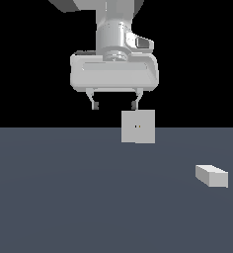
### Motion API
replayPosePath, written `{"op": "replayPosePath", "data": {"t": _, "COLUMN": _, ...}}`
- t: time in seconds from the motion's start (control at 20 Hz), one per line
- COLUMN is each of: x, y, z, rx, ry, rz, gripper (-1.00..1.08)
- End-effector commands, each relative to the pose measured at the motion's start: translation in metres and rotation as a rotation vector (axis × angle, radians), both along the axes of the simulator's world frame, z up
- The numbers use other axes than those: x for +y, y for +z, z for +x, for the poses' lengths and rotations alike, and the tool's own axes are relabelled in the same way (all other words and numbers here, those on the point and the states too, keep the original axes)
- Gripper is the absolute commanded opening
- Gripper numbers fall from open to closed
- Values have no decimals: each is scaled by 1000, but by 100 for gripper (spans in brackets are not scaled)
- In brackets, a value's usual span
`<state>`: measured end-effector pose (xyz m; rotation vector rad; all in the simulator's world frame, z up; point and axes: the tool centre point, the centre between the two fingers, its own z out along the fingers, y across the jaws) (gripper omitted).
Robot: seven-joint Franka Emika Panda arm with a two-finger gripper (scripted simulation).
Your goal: Plug the charger into the wall socket.
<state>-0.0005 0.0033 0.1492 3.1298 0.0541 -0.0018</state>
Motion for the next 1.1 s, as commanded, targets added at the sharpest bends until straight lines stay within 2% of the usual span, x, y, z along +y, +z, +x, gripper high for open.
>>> {"op": "replayPosePath", "data": {"t": 0.0, "x": 0, "y": 0, "z": 0, "rx": 0, "ry": 0, "rz": 0, "gripper": 100}}
{"op": "replayPosePath", "data": {"t": 0.5, "x": -15, "y": -6, "z": -7, "rx": -29, "ry": -8, "rz": 0, "gripper": 100}}
{"op": "replayPosePath", "data": {"t": 1.05, "x": -65, "y": -28, "z": -30, "rx": -128, "ry": -35, "rz": -1, "gripper": 100}}
